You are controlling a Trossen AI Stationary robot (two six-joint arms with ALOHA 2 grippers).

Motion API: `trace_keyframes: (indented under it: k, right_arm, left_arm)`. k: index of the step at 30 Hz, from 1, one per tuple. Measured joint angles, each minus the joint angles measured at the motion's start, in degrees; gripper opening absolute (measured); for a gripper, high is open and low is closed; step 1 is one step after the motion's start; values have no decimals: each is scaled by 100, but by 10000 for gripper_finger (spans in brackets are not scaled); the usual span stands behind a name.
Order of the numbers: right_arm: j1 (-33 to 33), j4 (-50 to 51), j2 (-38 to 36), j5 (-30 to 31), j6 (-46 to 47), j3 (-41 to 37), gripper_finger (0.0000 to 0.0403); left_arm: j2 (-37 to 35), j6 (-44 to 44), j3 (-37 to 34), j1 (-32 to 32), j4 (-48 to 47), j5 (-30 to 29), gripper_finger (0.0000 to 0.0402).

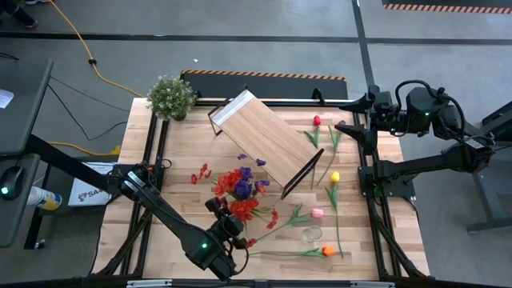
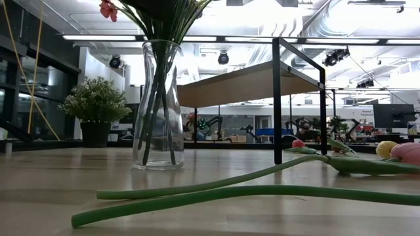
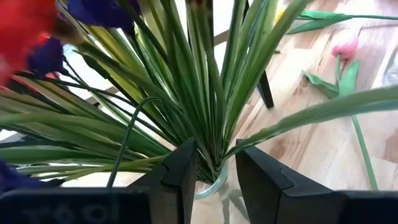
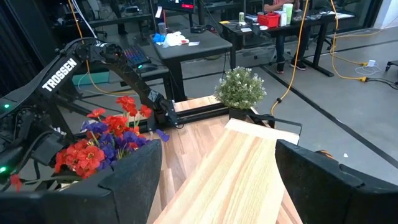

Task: Pick and place flowers into a vace then onto a shelf
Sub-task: Put the orange flower into the left transparent vase, then put the red tulip into the right transparent vase

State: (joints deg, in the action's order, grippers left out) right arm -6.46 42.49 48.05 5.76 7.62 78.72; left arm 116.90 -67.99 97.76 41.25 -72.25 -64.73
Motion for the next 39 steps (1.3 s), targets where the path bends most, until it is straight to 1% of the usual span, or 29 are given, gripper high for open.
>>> trace_keyframes:
  k: [3, 6, 10, 14, 16, 25, 33, 39]
  right_arm:
    - [2, -35, -1, 0, 0, 0, 303]
    - [2, -38, -2, 0, 1, 0, 303]
    - [2, -38, -2, 0, 2, 0, 303]
    - [0, -38, -2, 0, 2, 0, 303]
    - [0, -38, -2, 0, 2, 0, 303]
    - [0, -38, -2, 2, 2, 0, 303]
    - [2, -38, -2, 7, -4, 0, 303]
    - [0, -38, -2, 7, -4, 0, 303]
  left_arm:
    - [0, 0, 72, 0, -123, 34, 145]
    - [-2, 1, 208, 0, -309, 198, 145]
    - [-2, 0, 406, 2, -543, 502, 145]
    - [-2, 3, 474, 2, -572, 1015, 145]
    - [-2, -34, 474, 13, -570, 1171, 145]
    - [-2, -428, 474, 311, -575, 1320, 145]
    - [-2, -922, 474, 579, -584, 1949, 145]
    - [-2, -1253, 474, 653, -569, 2395, 145]
